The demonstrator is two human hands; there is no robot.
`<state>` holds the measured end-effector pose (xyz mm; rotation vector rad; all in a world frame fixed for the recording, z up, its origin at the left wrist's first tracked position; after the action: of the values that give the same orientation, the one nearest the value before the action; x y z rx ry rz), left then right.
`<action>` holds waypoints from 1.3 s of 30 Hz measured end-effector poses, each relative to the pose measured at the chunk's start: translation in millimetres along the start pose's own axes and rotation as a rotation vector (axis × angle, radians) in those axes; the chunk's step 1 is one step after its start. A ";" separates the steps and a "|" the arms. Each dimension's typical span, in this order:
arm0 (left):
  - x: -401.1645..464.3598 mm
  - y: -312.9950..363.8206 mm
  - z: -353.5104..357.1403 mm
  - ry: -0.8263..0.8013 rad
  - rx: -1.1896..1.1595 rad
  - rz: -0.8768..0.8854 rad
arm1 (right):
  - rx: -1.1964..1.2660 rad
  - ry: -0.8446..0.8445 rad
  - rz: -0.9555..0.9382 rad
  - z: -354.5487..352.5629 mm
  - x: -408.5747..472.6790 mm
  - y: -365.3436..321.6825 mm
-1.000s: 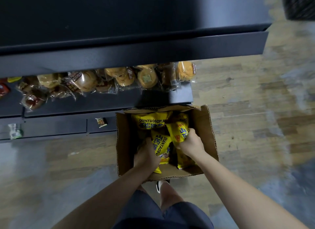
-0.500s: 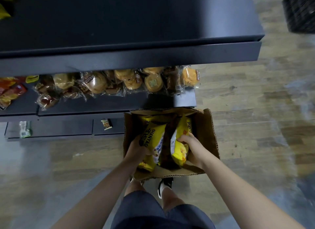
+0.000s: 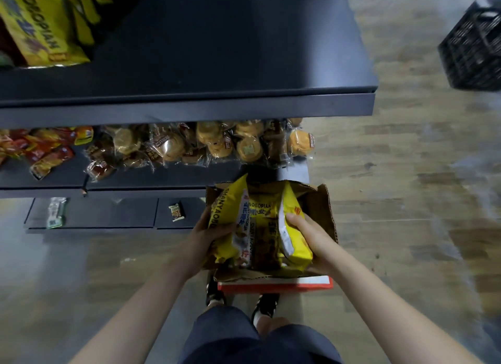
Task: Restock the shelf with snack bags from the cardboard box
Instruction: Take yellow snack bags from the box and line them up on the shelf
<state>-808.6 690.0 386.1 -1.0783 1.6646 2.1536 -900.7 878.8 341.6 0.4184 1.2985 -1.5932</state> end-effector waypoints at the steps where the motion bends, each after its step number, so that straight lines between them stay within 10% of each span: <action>1: -5.6 10.1 -4.2 0.043 0.031 0.069 | -0.082 0.000 -0.090 4.0 -8.4 -10.1; 18: -115.2 162.7 -15.3 0.441 0.247 0.752 | -0.417 -0.043 -0.953 135.4 -150.1 -165.2; 39: -39.9 330.0 -84.3 0.540 0.471 0.885 | -0.324 0.064 -1.159 246.8 -93.3 -288.1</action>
<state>-933.4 512.5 651.6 -0.9063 3.1668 1.7034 -1026.1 684.8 656.6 -0.6234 1.9702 -2.1982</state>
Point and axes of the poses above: each hand's wrist, its own x-axis towards the middle knuckle, its own z-axis out of the palm, y = z × x, the point moved 8 cm from there along x, towards the middle knuckle, and after that the axes turned 9 degrees about x, right-handed, at the moved point
